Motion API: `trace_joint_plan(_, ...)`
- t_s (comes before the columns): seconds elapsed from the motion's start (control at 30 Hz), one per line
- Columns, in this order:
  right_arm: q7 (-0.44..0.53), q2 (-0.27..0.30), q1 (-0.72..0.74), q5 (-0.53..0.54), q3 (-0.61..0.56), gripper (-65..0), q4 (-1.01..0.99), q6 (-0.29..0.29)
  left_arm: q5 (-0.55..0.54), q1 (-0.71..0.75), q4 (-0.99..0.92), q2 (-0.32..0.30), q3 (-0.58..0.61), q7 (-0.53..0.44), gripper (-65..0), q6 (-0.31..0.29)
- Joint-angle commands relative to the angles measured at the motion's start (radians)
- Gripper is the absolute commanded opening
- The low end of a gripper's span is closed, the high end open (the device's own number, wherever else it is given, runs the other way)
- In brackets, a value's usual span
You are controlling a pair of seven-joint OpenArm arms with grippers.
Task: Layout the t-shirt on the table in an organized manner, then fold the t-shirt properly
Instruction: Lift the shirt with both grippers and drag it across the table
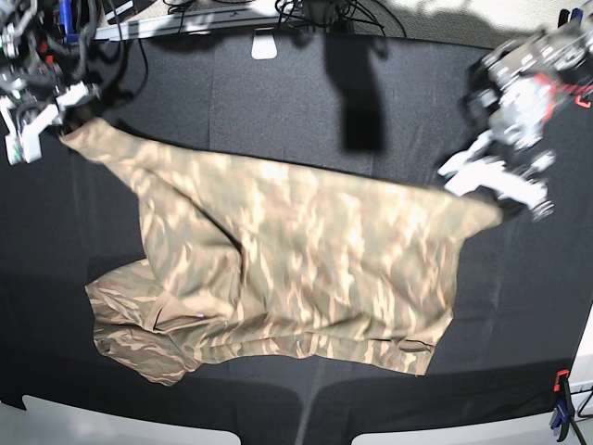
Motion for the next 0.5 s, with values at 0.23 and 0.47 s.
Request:
trace_joint_plan(0.23, -0.055, 0.015, -0.082, 0.110, 0.007, -65.0, 0.035, 0.001, 0.083, 0.183, 0.096, -0.014, -0.006, 0.014, -65.0, 0.027)
trace_joint_plan(0.47, -0.041, 0.015, -0.168, 0.087, 0.007, -65.0, 0.035, 0.001, 0.101, 0.203, 0.233, 0.010, -0.007, -0.056, -65.0, 0.056)
